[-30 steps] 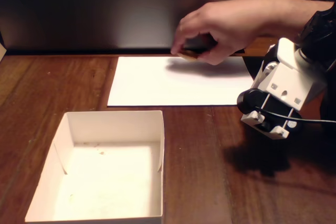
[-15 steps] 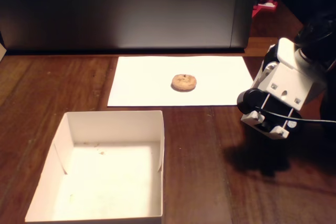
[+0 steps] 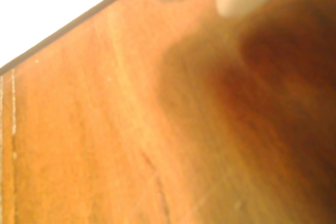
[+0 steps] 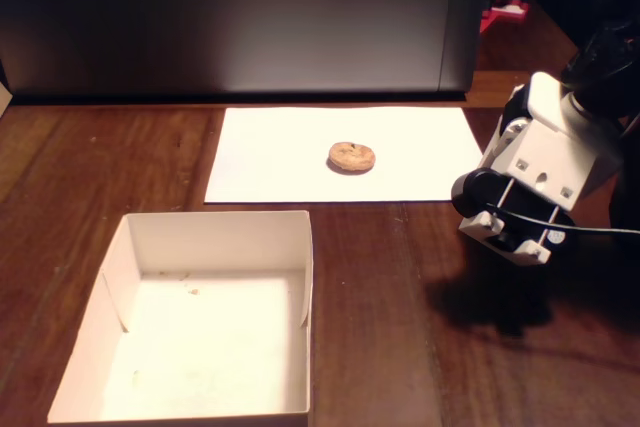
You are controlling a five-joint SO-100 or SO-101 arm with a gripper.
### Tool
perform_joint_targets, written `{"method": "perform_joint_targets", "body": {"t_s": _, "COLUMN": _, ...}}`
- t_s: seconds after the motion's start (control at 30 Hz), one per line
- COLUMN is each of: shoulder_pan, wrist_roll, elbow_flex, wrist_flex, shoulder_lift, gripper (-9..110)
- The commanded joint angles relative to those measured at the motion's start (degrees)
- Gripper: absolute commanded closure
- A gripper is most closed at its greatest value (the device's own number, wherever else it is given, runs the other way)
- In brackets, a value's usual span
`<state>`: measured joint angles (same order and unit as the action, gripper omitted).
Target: Grasp a mini cookies block and put it in the white box.
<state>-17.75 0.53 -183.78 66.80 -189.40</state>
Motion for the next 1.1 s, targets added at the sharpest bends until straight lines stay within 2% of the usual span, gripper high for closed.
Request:
{"method": "perform_joint_targets", "body": {"t_s": 0.0, "shoulder_pan": -0.3, "wrist_roll": -0.2, "elbow_flex": 0.8, "wrist_flex": 0.8, "shoulder_lift": -4.5, "gripper": 101}}
{"method": "perform_joint_targets", "body": {"t_s": 0.8, "shoulder_pan": -0.3, "wrist_roll": 0.0, "elbow_flex": 0.8, "wrist_flex": 0.8, "shoulder_lift": -4.5, "gripper": 101}}
{"method": "perform_joint_targets", "body": {"t_s": 1.07, "shoulder_pan": -0.3, "wrist_roll": 6.4, "elbow_flex": 0.5, "wrist_flex": 0.0, "shoulder_lift": -4.5, "gripper": 101}}
